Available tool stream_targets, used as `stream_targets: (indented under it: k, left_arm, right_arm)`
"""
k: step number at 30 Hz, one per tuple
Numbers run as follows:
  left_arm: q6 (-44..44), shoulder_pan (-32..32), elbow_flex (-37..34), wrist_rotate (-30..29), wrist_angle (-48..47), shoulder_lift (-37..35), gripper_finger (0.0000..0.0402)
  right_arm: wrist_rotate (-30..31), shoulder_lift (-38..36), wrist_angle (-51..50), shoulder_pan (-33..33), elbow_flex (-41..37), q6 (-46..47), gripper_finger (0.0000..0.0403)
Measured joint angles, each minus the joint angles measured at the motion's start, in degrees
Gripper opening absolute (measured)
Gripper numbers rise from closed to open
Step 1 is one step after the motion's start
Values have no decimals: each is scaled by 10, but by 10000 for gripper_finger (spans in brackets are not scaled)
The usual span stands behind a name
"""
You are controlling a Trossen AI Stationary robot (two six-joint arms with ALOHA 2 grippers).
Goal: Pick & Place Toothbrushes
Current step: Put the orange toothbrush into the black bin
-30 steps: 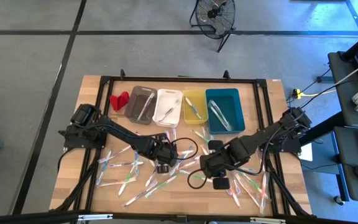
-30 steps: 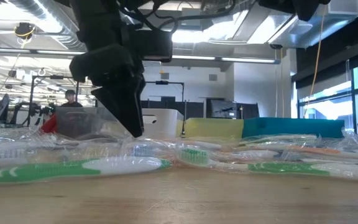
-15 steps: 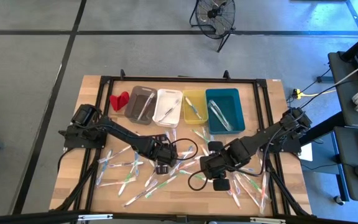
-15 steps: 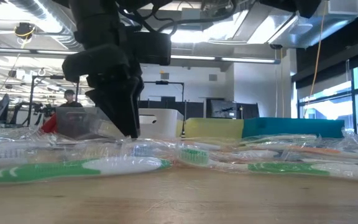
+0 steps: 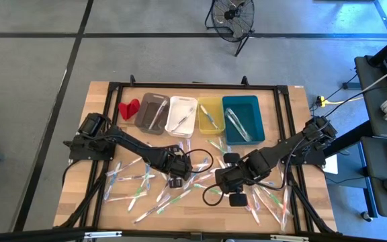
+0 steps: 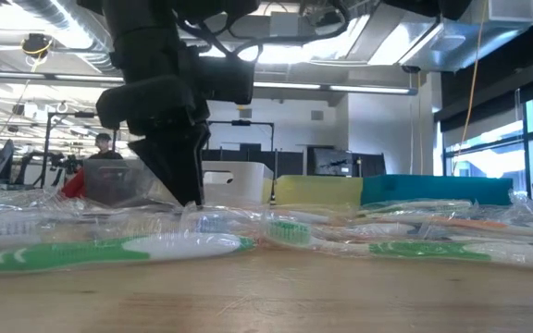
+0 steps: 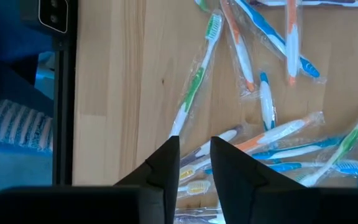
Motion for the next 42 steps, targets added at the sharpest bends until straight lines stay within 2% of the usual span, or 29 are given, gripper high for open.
stream_targets:
  k: [12,19,28,37,42]
  left_arm:
    - [0,0,0,-9,1,0,12]
    - [-2,-4,0,-13,-2,-5,9]
    - [-20,-27,0,-20,-16,-58,8]
    - [-95,-63,0,-113,-121,-171,8]
    - [-134,-77,0,-189,-172,-250,8]
  right_arm:
    - [0,0,0,0,0,1,79]
    - [0,0,0,0,0,-2,70]
    - [0,0,0,0,0,-3,61]
    - [0,0,-3,3,0,12,58]
    - [2,0,4,9,0,14,65]
